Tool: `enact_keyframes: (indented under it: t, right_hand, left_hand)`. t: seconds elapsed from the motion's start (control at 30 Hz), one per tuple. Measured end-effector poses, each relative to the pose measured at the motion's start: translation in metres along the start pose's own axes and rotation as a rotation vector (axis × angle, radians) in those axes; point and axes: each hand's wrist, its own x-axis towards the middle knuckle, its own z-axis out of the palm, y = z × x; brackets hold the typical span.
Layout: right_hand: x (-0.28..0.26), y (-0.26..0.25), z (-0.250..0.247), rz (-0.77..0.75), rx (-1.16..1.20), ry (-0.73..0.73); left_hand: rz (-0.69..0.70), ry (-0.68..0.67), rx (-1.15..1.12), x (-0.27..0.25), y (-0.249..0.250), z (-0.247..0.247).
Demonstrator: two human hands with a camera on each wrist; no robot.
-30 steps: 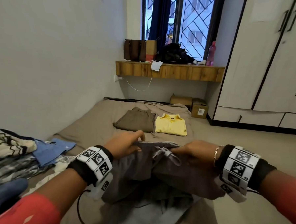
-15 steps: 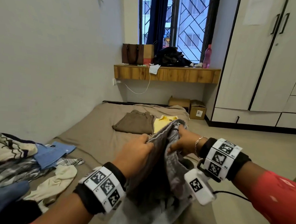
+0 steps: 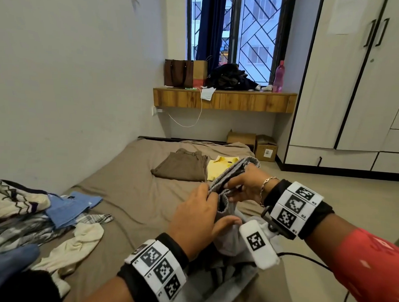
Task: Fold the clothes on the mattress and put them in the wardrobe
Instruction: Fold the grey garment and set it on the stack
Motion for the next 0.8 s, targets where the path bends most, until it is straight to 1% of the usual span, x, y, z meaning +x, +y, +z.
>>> enact_keyframes:
  t: [0.1,0.2,0.27,0.33,0.37,0.4,0.43,0.47,0.5,0.53,0.57,0.6,0.63,0.67,0.7,0.73,0.8]
  right_hand:
    - [0.000,-0.002,-0.002,-0.021,0.032,-0.034]
    - [0.000,-0.001,-0.005,-0.055,0.090,-0.065]
    - [-0.005,-0.001,-0.009,-0.084,0.148,-0.113]
    - [-0.010,-0.004,-0.017,-0.082,0.136,-0.161]
    - [-0.011,-0.006,-0.022,-0.080,0.069,-0.157]
    - [-0.012,-0.008,-0.028,-0.118,-0.084,-0.101]
    - [-0.014,-0.012,-0.034,-0.211,-0.322,0.012]
    - [-0.015,-0.017,-0.040,-0.357,-0.601,0.162]
    - [-0.018,-0.022,-0.043,-0.547,-0.846,0.300]
    - [-0.020,-0.027,-0.043,-0.720,-1.018,0.349]
    - [-0.022,-0.031,-0.042,-0.830,-1.122,0.302]
    - [-0.019,-0.034,-0.040,-0.850,-1.190,0.184]
    - [-0.015,-0.035,-0.038,-0.799,-1.242,0.063]
    - [-0.009,-0.034,-0.036,-0.722,-1.293,-0.011]
    - [-0.002,-0.032,-0.037,-0.673,-1.308,-0.048]
    - [0.002,-0.031,-0.038,-0.661,-1.268,-0.063]
    - [0.003,-0.036,-0.040,-0.713,-1.154,-0.061]
  left_hand:
    - [0.019,0.090,-0.005,0.001,-0.002,0.005]
    - [0.020,0.135,-0.152,0.006,-0.004,0.006]
    - [0.000,0.143,-0.243,0.011,-0.007,-0.002]
    - [0.009,0.164,-0.311,0.018,-0.014,-0.009]
    - [0.018,0.181,-0.344,0.021,-0.017,-0.014]
    - [0.023,0.200,-0.369,0.024,-0.020,-0.019]
    - [0.027,0.224,-0.391,0.028,-0.023,-0.023]
    - [0.021,0.230,-0.413,0.031,-0.026,-0.028]
    - [0.019,0.228,-0.426,0.034,-0.029,-0.032]
    - [0.027,0.218,-0.431,0.038,-0.031,-0.035]
    - [0.053,0.211,-0.436,0.041,-0.033,-0.039]
    - [0.091,0.192,-0.451,0.042,-0.035,-0.043]
    - [0.144,0.173,-0.467,0.044,-0.037,-0.047]
    - [0.191,0.153,-0.475,0.045,-0.038,-0.052]
    - [0.225,0.141,-0.485,0.046,-0.041,-0.055]
    - [0.229,0.125,-0.500,0.046,-0.044,-0.059]
    - [0.212,0.125,-0.522,0.045,-0.053,-0.066]
